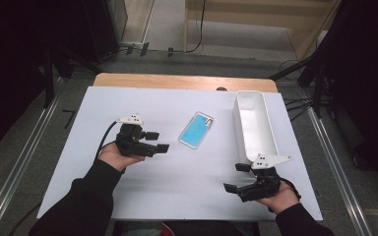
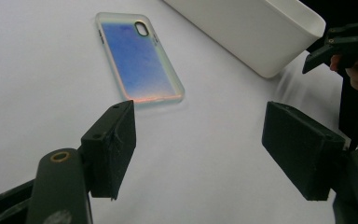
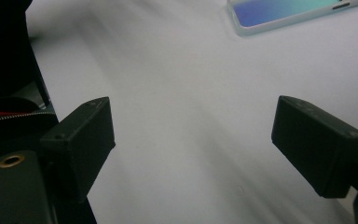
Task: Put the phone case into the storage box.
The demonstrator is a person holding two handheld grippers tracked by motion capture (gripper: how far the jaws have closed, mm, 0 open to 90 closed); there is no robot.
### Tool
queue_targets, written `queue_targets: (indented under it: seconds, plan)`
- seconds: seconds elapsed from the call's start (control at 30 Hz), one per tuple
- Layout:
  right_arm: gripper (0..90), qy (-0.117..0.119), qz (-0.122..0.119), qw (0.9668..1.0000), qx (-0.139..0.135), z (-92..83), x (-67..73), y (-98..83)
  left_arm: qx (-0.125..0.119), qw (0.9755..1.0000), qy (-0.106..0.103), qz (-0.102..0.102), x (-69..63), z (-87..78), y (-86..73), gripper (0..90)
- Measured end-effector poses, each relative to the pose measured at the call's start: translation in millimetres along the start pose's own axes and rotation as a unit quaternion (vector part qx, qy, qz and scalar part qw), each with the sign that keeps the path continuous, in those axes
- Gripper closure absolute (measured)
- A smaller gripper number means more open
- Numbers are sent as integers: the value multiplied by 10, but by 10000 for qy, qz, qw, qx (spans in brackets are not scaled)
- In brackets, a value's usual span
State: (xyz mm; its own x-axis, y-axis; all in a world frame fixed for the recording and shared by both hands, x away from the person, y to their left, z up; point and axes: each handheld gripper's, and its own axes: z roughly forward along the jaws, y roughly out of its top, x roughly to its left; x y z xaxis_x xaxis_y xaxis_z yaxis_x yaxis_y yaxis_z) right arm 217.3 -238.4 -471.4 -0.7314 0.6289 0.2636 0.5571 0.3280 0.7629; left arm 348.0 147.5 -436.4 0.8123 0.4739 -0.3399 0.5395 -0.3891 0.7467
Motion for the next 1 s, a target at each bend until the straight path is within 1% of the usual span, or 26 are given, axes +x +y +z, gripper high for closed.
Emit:
queue_targets:
  seconds: [0.1, 0.3, 0.4, 0.43, 0.5, 0.57, 0.6, 0.67, 0.7, 0.73, 0.8, 0.83, 0.87, 0.9, 0.97, 1.0]
  plan:
    - [119, -1, 5, 10000, -6, -1, 0, 1, 16, 10000, -15, -1, -6, 58, 55, 257]
    - [119, 10, 20, 10000, 4, 0, -4, 0, 58, 9999, -63, 112, 16, 143, 168, 258]
    - [119, 21, 20, 10000, -7, 2, -1, 0, 82, 9999, -89, 114, 37, 208, 249, 259]
    - [119, 21, 20, 10000, -7, 2, -1, 0, 82, 9999, -89, 114, 37, 208, 249, 259]
    - [119, 30, 42, 10000, -24, -6, 0, 6, 95, 9998, -97, 152, 52, 257, 299, 259]
    - [119, 42, 15, 10000, -63, -5, -3, 8, 106, 9998, -92, 152, 54, 273, 316, 259]
    - [119, 59, 47, 9999, -93, -8, 2, 14, 101, 9998, -88, 155, 63, 307, 347, 259]
    - [119, 66, 46, 9999, -83, -7, 4, 15, 87, 9998, -84, 155, 67, 326, 360, 259]
    - [119, 56, 39, 10000, -62, -5, 6, 14, 96, 9998, -72, 140, 74, 374, 385, 259]
    - [119, 56, 39, 10000, -62, -5, 6, 14, 96, 9998, -72, 140, 74, 374, 385, 259]
    - [119, 58, 26, 10000, -70, -5, 6, 14, 143, 9997, -62, 166, 80, 440, 424, 259]
    - [119, 58, 26, 10000, -70, -5, 6, 14, 143, 9997, -62, 166, 80, 440, 424, 260]
    - [119, 60, 34, 10000, -65, -4, 6, 14, 144, 9997, -62, 170, 74, 492, 452, 260]
    - [119, 60, 34, 10000, -65, -4, 6, 14, 144, 9997, -62, 170, 74, 492, 452, 260]
    - [119, 86, 27, 9999, -80, -2, 8, 17, 93, 9998, -107, 148, 67, 575, 480, 260]
    - [119, 97, 27, 9999, -78, -1, 10, 18, 144, 9997, -76, 176, 62, 605, 496, 260]
